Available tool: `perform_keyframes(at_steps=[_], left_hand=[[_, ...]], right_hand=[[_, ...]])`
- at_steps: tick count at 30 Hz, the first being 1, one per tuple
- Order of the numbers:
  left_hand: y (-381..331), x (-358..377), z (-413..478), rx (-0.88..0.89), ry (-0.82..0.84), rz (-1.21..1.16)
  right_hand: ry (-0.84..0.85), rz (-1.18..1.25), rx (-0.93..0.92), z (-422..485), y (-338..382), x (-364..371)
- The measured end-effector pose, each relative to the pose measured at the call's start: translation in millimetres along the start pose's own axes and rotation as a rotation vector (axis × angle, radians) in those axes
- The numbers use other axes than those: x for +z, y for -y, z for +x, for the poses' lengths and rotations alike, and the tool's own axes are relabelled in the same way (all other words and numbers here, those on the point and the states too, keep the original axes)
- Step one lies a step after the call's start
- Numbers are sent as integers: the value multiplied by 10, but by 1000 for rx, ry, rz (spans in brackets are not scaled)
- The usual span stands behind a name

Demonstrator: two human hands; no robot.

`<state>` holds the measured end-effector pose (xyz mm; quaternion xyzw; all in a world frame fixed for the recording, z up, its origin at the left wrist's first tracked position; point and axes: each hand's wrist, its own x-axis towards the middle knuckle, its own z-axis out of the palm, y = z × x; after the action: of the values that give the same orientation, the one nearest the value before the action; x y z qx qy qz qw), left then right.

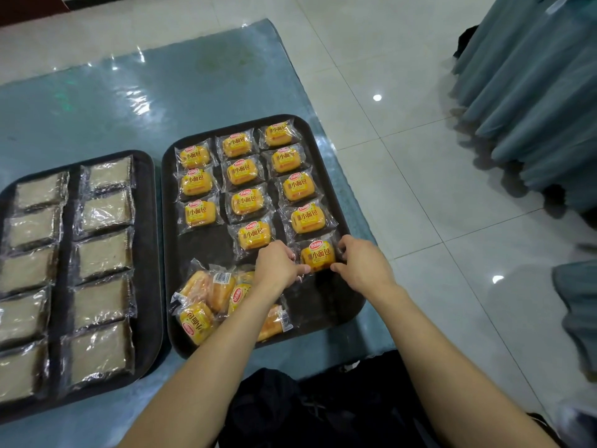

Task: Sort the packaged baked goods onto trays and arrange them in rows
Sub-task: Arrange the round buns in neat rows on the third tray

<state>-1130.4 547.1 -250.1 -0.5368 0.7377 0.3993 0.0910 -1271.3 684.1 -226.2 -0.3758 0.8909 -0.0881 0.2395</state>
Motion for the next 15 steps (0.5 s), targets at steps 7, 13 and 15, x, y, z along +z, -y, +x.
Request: perform_keyframes(at_steps=[7,13,15], left_hand=[[40,82,40,-10,-68,-77],[54,107,29,95,-147,69],[33,85,1,144,-148,115]], right_hand=[[-115,49,-33,-44,-39,58],[-196,33,-137,-24,-71,34],[-149,20,-212,10,-68,40]])
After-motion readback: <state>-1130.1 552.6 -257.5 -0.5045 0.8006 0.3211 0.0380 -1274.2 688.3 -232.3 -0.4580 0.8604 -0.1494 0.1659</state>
